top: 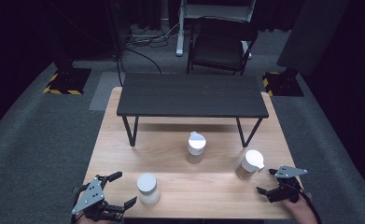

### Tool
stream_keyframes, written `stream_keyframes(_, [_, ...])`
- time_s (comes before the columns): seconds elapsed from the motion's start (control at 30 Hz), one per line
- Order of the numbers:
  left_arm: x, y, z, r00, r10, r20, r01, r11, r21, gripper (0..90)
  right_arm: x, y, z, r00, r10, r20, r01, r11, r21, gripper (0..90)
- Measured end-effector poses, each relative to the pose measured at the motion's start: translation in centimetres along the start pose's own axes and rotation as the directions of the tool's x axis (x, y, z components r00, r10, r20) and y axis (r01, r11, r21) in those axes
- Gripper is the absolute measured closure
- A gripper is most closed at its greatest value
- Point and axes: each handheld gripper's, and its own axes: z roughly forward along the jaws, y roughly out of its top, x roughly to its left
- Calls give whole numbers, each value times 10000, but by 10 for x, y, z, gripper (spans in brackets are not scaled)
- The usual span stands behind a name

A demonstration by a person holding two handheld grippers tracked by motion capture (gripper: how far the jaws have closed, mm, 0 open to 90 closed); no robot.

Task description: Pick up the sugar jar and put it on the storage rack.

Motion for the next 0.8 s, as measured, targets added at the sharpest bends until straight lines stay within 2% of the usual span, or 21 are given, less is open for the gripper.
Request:
stream_keyframes(0.1, [-2,1,2,10000,52,55,-52,10000,-38,55,0,0,0,10000,0,1,0,10000,1,10])
stream_keyframes(0.23, [-3,-1,5,9998,-171,89,173,9997,-143,22,0,0,0,10000,1,2,-1,10000,0,10])
stream_keyframes(0.37, [-4,0,7,9998,-68,193,71,9998,-178,22,0,0,0,10000,10,14,-10,10000,3,10])
stream_keyframes(0.47, [-8,2,9,9999,103,101,-101,9998,-149,30,0,0,0,10000,27,15,-27,10000,6,9])
stream_keyframes(0.57, [-7,3,16,9997,153,167,-150,9998,-148,31,0,0,0,10000,27,16,-27,10000,7,9])
stream_keyframes(0.8, [-2,8,35,9977,323,603,-317,9994,-97,31,0,0,0,10000,22,22,-22,10000,10,9])
